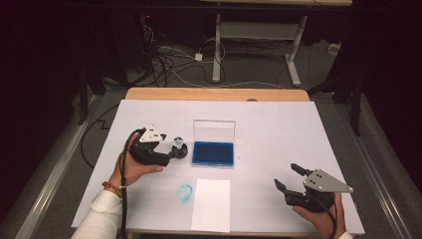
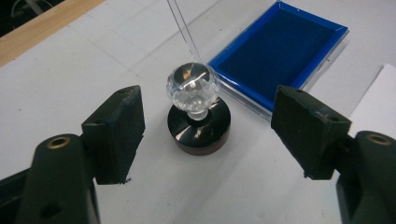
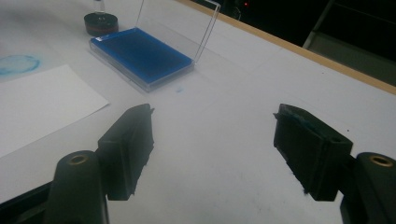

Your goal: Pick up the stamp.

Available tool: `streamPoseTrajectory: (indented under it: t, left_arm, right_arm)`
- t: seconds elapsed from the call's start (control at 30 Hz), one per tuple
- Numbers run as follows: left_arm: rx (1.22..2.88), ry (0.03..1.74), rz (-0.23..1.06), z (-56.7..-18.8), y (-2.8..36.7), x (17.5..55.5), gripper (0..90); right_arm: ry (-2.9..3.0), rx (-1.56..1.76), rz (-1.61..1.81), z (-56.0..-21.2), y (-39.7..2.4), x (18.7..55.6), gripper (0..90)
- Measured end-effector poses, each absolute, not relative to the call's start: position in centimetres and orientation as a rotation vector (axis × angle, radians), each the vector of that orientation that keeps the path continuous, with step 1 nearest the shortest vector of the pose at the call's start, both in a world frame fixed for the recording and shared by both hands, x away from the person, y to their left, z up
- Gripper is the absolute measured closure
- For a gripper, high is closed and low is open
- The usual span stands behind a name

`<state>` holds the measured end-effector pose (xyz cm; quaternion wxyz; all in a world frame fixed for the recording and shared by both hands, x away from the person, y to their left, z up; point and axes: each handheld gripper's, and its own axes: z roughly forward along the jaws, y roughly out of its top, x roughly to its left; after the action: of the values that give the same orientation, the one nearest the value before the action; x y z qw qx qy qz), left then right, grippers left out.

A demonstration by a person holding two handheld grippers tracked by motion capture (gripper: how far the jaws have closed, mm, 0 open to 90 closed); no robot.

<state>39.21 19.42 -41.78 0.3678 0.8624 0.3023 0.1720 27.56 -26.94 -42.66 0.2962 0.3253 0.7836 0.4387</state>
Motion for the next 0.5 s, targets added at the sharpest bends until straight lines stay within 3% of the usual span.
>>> streamPoseTrajectory:
  t: [0.5]
  left_arm:
    - [2.336,0.828,0.362,-43.2,17.5,43.1,25.9]
  right_arm:
    - [2.113,0.847,1.156,-42.9,-26.9,27.6,28.9]
